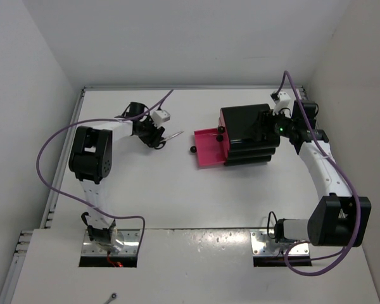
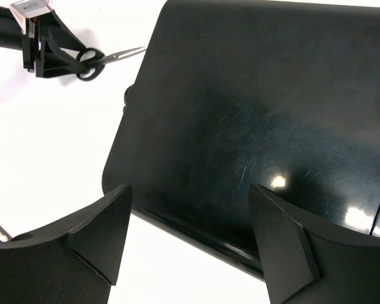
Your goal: Sort the tools into containers
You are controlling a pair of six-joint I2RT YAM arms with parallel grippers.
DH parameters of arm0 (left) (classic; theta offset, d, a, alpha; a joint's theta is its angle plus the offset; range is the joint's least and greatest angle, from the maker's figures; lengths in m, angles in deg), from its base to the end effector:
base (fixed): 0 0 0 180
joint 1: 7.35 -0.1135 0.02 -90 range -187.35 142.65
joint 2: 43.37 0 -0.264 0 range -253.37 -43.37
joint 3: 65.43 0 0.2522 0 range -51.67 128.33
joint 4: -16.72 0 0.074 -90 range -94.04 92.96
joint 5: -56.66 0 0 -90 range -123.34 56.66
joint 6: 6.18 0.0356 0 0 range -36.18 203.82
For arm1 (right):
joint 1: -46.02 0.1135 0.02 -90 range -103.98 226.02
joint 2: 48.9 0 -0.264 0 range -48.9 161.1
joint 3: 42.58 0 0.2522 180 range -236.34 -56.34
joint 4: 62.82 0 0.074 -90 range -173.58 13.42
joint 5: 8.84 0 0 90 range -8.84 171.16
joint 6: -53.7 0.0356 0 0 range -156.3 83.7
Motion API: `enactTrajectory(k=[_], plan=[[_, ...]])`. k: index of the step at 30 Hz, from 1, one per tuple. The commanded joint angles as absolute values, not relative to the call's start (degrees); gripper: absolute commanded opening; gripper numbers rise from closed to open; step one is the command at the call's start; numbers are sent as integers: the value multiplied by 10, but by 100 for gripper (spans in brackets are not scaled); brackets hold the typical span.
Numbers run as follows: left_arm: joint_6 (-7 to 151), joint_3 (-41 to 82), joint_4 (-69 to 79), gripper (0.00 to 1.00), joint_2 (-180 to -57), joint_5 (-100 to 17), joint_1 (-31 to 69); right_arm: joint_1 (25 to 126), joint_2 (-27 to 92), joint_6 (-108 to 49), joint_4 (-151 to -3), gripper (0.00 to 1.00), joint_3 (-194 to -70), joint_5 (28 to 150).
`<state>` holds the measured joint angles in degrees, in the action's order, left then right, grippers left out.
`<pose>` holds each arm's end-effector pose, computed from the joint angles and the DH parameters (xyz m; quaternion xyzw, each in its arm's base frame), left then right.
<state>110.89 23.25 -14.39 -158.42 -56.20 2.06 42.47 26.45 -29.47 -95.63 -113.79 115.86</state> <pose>0.4073 -0.0815 0.1506 0.3472 0.8763 -0.1459 0.3004 0.2880 0.0024 0.2886 -0.0554 0.8626 0.2789 0.4185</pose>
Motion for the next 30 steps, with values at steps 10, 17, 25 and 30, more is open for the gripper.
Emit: enactTrajectory(k=[10, 17, 25, 30], plan=[[1119, 202, -159, 24, -1554, -585, 29, 429, 276, -296, -1016, 75, -1115, 1142], [1048, 167, -159, 5, -1453, -603, 29, 429, 270, -291, -1011, 75, -1115, 1147], [930, 136, -166, 0, -1345, -603, 41, 429, 259, -286, -1011, 75, -1115, 1147], [873, 113, -145, 0, -1282, -579, 69, 429, 254, -286, -1006, 75, -1110, 1153]])
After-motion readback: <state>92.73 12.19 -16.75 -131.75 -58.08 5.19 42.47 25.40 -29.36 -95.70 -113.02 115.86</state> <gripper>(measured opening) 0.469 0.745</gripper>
